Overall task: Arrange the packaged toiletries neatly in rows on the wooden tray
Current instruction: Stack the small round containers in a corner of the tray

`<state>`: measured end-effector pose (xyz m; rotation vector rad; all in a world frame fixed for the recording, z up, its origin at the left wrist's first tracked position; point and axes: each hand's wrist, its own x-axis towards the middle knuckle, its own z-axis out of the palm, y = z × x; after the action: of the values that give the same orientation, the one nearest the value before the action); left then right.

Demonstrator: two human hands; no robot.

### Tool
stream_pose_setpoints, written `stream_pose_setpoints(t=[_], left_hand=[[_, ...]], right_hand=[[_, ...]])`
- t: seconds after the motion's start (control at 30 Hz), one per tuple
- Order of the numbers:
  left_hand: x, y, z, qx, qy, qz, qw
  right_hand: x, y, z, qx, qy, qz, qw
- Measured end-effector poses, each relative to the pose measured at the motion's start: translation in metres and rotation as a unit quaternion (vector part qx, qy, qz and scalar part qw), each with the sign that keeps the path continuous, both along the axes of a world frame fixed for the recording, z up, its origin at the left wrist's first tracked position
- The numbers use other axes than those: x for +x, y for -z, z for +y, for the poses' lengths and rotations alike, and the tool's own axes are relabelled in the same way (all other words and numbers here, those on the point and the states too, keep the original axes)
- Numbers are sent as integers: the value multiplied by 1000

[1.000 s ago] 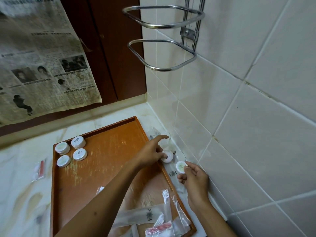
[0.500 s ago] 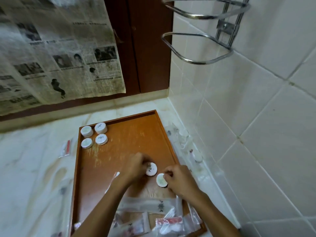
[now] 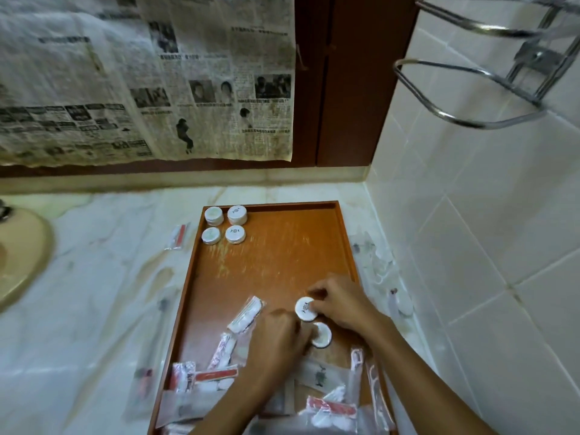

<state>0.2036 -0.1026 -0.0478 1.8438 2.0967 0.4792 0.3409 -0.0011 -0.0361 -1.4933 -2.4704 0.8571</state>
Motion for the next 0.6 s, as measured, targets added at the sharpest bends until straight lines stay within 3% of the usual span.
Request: stream_pose_setpoints(t=[0.17,0.4,0.6], left_hand=[[18,7,-6,-23,10,25,999],[13,10,-1,-49,83,-94,991],[-6,-2,4,-109,15,-262,959]], right_hand=[[-6,12,4,40,6,-36,999],[-4,22,10,-7,86,-8,996],[-4,21,9,-25,88,26,995]])
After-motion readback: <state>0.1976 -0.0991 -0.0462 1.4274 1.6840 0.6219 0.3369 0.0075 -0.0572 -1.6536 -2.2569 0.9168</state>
